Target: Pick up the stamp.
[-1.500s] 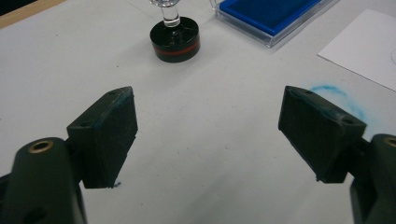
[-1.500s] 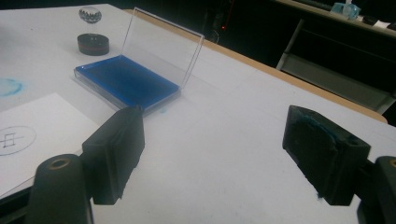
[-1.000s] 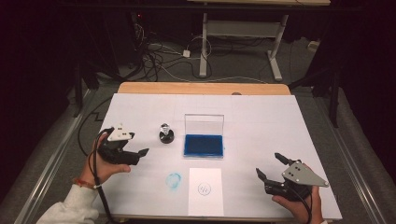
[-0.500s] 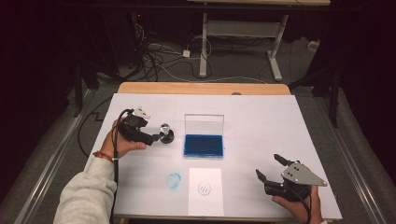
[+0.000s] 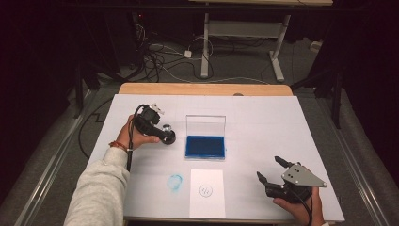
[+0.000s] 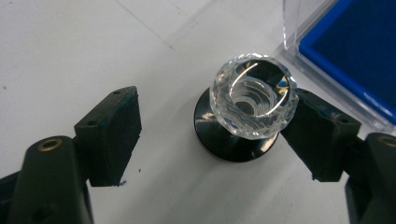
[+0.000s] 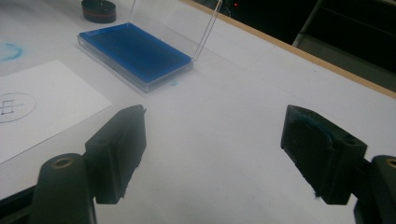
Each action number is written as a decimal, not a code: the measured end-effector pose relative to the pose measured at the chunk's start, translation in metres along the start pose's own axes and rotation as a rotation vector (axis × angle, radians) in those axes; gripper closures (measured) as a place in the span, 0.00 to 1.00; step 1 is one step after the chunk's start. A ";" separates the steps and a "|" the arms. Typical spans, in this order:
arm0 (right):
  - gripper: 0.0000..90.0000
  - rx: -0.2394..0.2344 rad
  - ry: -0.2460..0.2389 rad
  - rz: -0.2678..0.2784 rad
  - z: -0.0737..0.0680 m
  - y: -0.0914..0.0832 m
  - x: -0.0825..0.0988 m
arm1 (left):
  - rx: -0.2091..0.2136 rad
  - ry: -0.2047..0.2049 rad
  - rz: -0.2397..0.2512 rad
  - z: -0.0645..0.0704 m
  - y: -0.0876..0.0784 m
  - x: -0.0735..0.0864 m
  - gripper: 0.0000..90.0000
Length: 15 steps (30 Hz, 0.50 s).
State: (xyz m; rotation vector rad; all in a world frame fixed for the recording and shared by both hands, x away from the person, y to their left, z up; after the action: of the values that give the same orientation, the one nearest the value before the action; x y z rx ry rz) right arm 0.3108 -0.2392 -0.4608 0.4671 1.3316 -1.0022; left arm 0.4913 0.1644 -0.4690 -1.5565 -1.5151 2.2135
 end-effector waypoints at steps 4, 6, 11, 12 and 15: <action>0.25 -0.009 0.001 -0.008 -0.001 0.001 0.001 | 0.034 0.012 -0.005 0.002 0.005 -0.004 0.30; 0.26 -0.010 -0.005 -0.010 -0.001 0.001 0.001 | 0.024 0.032 -0.022 0.004 0.007 -0.004 0.32; 0.26 -0.012 -0.012 -0.012 -0.002 0.001 0.002 | 0.025 0.053 -0.008 0.007 0.008 -0.007 0.40; 0.26 -0.012 -0.009 -0.013 -0.002 0.001 0.002 | 0.020 0.061 -0.013 0.008 0.009 -0.007 0.40; 0.26 -0.020 -0.014 -0.019 -0.003 0.002 0.003 | 0.026 0.076 -0.022 0.011 0.010 -0.008 0.44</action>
State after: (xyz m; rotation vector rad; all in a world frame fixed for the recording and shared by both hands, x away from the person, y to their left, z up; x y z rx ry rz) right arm 0.3106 -0.2365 -0.4645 0.4321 1.3347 -1.0055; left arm 0.4919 0.1481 -0.4702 -1.5898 -1.4699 2.1274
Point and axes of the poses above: each handheld gripper's, and its own axes: y roughly forward along the jaws, x roughly out of its underside, z roughly to its right, the point moved 5 cm from there along y, roughly forward along the jaws, and after that the axes turned 11 degrees about z, right-handed, at the moved point
